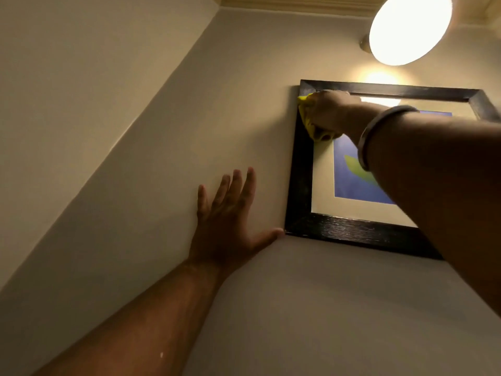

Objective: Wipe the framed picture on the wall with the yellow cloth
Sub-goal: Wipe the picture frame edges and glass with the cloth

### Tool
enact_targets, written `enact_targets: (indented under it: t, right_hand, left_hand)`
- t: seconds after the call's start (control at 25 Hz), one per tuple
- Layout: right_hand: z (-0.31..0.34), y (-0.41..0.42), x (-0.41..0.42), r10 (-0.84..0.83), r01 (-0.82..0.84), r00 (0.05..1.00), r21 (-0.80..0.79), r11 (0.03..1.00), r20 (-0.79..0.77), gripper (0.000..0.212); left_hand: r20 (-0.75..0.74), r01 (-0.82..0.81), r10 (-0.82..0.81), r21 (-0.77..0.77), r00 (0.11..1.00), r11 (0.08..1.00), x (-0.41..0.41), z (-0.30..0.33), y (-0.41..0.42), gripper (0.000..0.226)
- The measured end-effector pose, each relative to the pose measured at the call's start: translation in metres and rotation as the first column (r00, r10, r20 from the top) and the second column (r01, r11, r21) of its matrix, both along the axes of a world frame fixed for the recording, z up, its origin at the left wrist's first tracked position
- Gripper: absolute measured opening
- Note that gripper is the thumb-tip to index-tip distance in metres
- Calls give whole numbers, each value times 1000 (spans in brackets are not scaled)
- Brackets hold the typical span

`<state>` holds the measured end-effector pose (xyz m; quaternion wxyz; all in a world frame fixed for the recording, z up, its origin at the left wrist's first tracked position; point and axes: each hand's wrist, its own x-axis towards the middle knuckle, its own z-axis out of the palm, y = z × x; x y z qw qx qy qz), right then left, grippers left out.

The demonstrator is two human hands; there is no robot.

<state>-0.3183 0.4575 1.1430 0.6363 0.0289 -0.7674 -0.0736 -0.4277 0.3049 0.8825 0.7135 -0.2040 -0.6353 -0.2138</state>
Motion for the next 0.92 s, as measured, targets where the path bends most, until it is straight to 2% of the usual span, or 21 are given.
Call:
enact_targets:
  t: [0.08,0.2,0.32,0.4,0.48,0.56,0.6,0.64,0.72,0.8,0.92]
  right_hand:
    - [-19,2,2,-140,149,988,134,980,-72,45]
    - [-101,23,4,-105,128,991,378,917,-81,45]
    - [-208,46,4,-22,94,986,454,886,-163,47]
    - [-245,67,7,-84,180,971,449,875,-226,43]
    - [-252,111,22,-197,249,959,279,927,-203,35]
    - [-250,146,40,-225,217,965,-67,974,-137,29]
    - [-250,149,41,-224,194,961,-183,964,-162,28]
    - [-251,136,34,-237,196,949,-198,960,-209,25]
    - [-252,83,11,-174,177,950,-11,984,-260,23]
    - [-258,37,-11,-39,71,977,152,986,-209,34]
    - [-270,59,-9,19,26,986,262,965,-165,45]
  left_hand:
    - [3,-9,9,-3,1000,1000,0,-1,1,110]
    - [10,12,-12,3,1000,1000,-1,-1,1,112]
    - [14,-9,9,10,1000,1000,-1,-1,1,111]
    - [11,-34,34,15,999,999,-1,-1,2,111]
    - [24,-38,38,8,999,999,0,-1,2,111]
    - [24,-46,46,-1,999,999,0,0,3,110]
    - [21,-48,48,-1,999,999,0,-1,3,110]
    - [22,-48,48,-2,999,999,-1,-1,2,110]
    - [26,-43,44,-5,999,999,0,-1,3,109]
    - [31,-49,49,-2,998,999,2,-3,4,108]
    - [54,-40,39,2,998,999,7,-3,3,106]
